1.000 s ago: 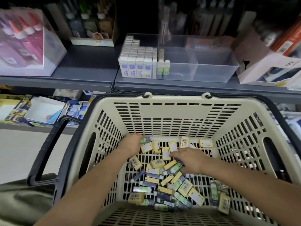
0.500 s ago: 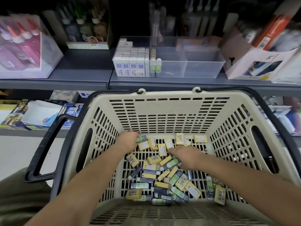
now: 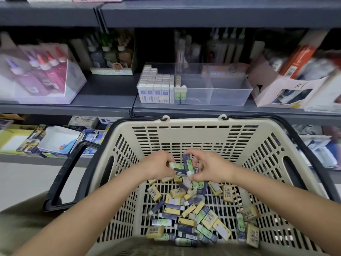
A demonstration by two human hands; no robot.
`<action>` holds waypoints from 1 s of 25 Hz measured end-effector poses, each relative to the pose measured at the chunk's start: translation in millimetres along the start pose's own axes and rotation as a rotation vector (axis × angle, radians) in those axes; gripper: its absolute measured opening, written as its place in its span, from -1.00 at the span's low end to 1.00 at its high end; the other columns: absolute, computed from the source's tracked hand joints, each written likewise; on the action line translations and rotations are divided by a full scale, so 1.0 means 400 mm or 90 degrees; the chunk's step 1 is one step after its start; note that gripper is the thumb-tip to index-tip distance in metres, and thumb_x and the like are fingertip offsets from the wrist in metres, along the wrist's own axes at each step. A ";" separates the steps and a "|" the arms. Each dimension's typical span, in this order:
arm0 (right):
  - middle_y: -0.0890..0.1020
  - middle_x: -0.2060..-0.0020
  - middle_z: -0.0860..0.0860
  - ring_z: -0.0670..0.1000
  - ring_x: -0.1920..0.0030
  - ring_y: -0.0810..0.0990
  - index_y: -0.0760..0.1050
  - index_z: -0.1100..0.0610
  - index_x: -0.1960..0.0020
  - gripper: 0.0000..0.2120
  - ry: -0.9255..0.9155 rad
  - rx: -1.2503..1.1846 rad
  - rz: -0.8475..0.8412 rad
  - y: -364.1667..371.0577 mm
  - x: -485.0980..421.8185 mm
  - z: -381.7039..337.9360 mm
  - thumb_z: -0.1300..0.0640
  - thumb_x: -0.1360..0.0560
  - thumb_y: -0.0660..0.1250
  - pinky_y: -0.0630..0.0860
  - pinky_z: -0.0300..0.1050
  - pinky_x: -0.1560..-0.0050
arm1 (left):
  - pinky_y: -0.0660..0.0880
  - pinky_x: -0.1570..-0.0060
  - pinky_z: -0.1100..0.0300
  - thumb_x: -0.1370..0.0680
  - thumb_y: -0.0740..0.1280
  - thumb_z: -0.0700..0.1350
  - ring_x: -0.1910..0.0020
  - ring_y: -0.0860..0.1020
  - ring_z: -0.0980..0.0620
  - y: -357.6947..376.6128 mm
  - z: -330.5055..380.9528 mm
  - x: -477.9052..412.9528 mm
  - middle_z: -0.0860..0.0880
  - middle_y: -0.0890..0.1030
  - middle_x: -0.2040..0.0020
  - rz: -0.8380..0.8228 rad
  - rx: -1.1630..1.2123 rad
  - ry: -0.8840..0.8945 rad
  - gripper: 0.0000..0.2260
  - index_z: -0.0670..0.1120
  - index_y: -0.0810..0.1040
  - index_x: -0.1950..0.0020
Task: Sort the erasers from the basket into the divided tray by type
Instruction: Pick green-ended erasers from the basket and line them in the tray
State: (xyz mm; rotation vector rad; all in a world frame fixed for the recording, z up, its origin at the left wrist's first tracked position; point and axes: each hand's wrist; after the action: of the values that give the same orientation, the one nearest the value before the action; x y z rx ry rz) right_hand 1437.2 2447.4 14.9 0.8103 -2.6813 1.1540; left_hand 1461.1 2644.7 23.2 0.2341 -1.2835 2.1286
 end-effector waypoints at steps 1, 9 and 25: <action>0.48 0.19 -0.11 -0.21 0.39 0.48 0.25 -0.08 -0.39 -0.30 -0.007 -0.031 0.000 -0.001 0.008 -0.012 0.15 -0.35 0.49 0.45 -0.35 0.29 | 0.37 0.32 0.23 -0.48 0.38 -0.14 0.33 0.44 0.09 -0.002 0.010 0.015 0.00 0.52 0.25 0.024 0.102 0.011 -0.93 -0.12 0.57 0.08; 0.48 0.21 -0.02 -0.05 0.34 0.47 0.30 -0.03 -0.35 -0.34 -0.017 -0.251 0.145 -0.037 0.061 -0.040 0.27 -0.35 0.48 0.47 -0.08 0.19 | 0.58 0.08 0.00 -0.63 0.16 -0.09 0.09 0.62 -0.04 0.062 0.113 0.031 -0.11 0.62 0.01 0.033 0.872 -0.041 -0.80 -0.13 0.46 -0.18; 0.45 0.18 -0.08 -0.07 0.32 0.45 0.24 -0.08 -0.42 -0.26 -0.007 -0.161 0.166 -0.039 0.053 -0.059 0.21 -0.35 0.48 0.50 -0.09 0.15 | 0.60 0.25 -0.10 -0.55 0.28 -0.06 0.23 0.64 -0.05 0.050 0.097 0.016 -0.08 0.66 0.13 -0.112 0.956 -0.023 -0.83 -0.07 0.56 -0.10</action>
State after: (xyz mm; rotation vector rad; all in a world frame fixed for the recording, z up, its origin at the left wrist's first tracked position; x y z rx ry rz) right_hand 1424.9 2446.2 48.0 0.4394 -2.9259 0.8275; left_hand 1437.7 2608.1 31.2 0.9169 0.5472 2.4626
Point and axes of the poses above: each hand's wrist, its own x-axis away from the middle knuckle, its own y-axis out of the palm, z = x × y
